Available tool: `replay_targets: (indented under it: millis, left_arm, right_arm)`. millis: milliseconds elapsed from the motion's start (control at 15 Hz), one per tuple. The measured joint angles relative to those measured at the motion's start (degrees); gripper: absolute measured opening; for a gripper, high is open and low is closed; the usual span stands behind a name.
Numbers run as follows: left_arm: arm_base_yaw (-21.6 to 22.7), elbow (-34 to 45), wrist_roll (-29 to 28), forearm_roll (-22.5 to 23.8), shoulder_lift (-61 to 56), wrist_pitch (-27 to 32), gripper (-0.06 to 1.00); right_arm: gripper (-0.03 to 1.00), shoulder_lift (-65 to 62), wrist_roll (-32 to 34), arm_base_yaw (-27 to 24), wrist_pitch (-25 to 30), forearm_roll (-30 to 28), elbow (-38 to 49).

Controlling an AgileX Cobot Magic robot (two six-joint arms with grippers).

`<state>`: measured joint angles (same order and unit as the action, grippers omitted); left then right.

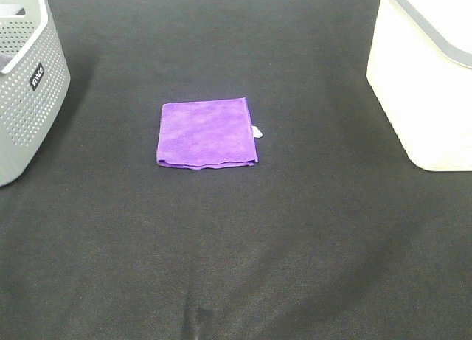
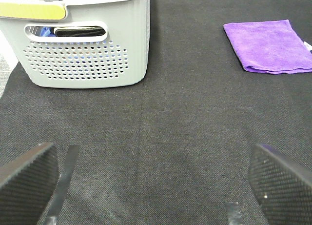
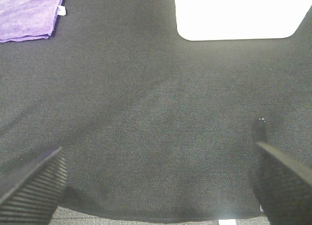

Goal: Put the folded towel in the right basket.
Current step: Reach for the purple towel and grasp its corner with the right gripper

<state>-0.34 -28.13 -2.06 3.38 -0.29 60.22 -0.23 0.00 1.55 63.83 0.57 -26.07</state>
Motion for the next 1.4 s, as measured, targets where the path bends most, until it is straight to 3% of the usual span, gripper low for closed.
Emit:
replay_targets:
  millis: [1400]
  left_arm:
    - [0.00, 0.00, 0.00, 0.00, 0.00, 0.00, 0.99]
  right_arm:
    - [0.96, 0.00, 0.00, 0.00, 0.00, 0.00, 0.00]
